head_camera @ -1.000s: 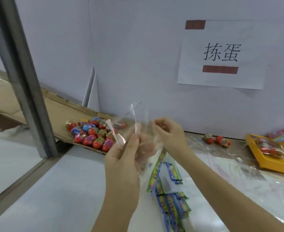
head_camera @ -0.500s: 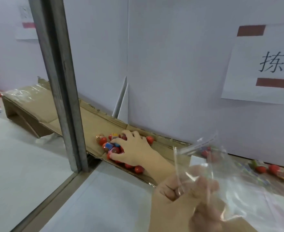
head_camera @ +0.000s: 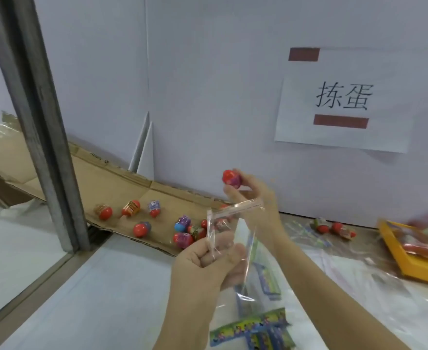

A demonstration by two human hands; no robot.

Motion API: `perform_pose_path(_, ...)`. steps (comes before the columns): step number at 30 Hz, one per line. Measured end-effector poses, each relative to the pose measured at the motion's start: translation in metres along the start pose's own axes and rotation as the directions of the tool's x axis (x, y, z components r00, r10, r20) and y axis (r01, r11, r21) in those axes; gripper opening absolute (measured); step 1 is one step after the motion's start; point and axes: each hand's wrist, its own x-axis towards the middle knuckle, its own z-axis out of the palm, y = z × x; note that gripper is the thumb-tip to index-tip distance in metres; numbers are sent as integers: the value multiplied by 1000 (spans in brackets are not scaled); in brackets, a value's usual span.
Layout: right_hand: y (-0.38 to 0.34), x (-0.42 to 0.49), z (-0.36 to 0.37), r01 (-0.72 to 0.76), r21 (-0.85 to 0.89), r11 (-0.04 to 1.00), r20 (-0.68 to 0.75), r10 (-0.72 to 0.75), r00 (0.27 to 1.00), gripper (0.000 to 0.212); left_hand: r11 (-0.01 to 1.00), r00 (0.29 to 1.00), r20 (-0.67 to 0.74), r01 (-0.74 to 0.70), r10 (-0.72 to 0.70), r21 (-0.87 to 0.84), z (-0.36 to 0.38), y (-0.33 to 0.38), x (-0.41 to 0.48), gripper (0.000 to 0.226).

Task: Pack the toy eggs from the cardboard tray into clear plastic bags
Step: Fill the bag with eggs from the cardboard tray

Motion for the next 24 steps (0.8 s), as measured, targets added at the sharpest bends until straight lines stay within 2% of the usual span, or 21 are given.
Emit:
perform_pose_path(3, -28, -18, -47, 85, 30, 996, -197, -77, 977, 33, 992, 999, 0, -51, 51, 113, 3, -3, -4, 30)
perform_pose_path(5, -45, -43, -73, 131, 73, 989, -137, -120, 983, 23, 981, 998, 20, -66, 63, 184, 8, -8, -8, 33)
perform_pose_path(7, -56, -69, -87, 131, 9, 991, 27, -131, 991, 22, 969, 994, 54, -105, 96, 223, 13, -11, -12, 40)
perform_pose_path(10, -68, -92, -98, 110, -259, 960, 210, -55, 976, 33, 952, 984, 124, -160, 132, 262, 19, -15, -16, 50)
perform_pose_path(12, -70, -95, -101, 97, -427, 899, 211, -6, 978, 45, 935, 977, 158, -189, 146, 302, 21, -17, -18, 57)
perform_pose_path(18, -62, -95, -102, 171, -591, 788, 212, -53, 976, 30, 906, 968, 191, -224, 163, 360, 20, -22, -17, 59)
perform_pose_path(20, -56, -94, -99, 164, -604, 780, 209, -43, 977, 23, 903, 965, 198, -235, 172, 359, 20, -24, -16, 59)
perform_pose_path(24, -52, -95, -91, 140, -477, 868, 288, 4, 958, 19, 886, 957, 208, -270, 204, 377, 20, -26, -15, 67)
